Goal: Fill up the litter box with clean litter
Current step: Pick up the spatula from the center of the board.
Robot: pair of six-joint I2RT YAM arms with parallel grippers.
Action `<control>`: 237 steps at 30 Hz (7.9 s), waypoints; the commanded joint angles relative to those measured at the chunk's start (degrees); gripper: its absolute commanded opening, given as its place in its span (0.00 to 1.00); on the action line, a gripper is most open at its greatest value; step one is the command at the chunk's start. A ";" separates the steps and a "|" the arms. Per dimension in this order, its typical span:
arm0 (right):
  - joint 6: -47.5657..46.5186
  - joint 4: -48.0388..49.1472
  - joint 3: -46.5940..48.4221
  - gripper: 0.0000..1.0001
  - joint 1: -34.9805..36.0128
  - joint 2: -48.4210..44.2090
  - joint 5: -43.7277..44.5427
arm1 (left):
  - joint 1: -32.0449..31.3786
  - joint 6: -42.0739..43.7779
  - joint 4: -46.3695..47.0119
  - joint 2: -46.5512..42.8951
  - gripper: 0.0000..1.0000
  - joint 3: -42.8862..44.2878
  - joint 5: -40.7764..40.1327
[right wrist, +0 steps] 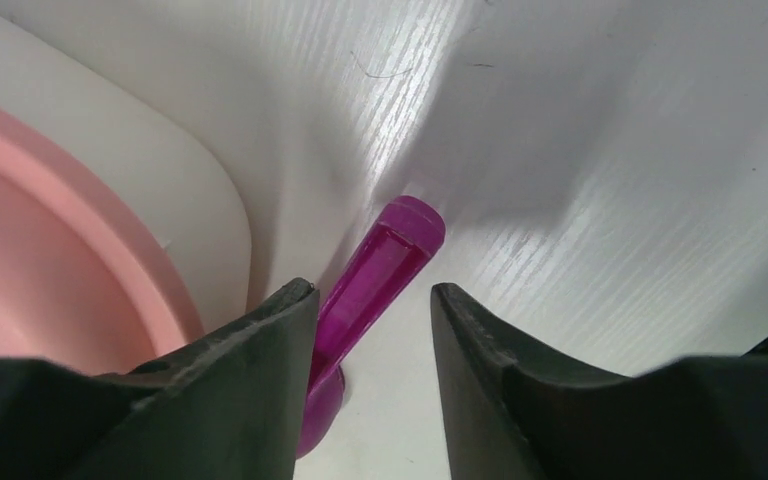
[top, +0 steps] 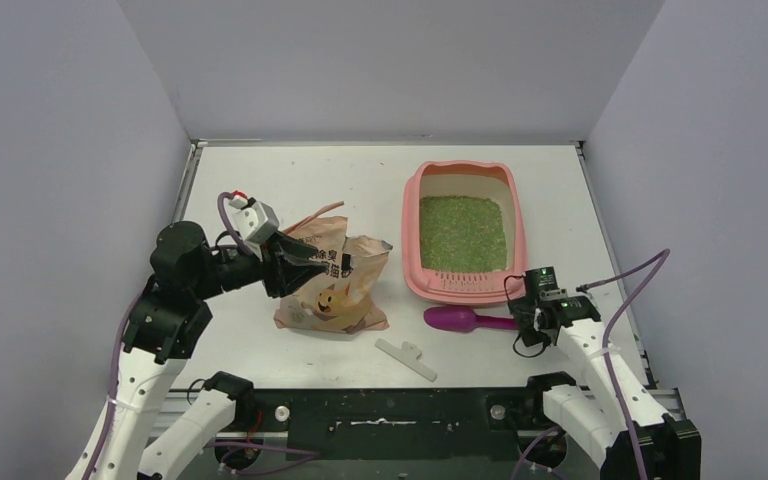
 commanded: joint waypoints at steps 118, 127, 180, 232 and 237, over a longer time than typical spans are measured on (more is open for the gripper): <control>-26.58 39.15 18.64 0.81 -3.28 -16.35 -33.58 | -30.89 -7.77 3.46 35.84 0.00 20.50 -9.77; -34.65 25.77 31.88 0.93 -3.24 -9.91 -32.57 | -34.96 9.53 -11.58 33.20 0.00 24.83 -24.06; -30.13 31.08 44.34 0.56 17.16 24.22 -70.84 | -39.89 36.81 -15.47 19.44 0.00 14.05 -49.89; -34.55 26.43 45.60 0.35 18.07 25.22 -72.97 | -39.88 41.02 -16.53 20.25 0.00 13.81 -47.88; -34.24 26.46 45.59 0.28 18.44 25.40 -73.79 | -39.89 41.36 -16.52 20.69 0.00 13.99 -47.90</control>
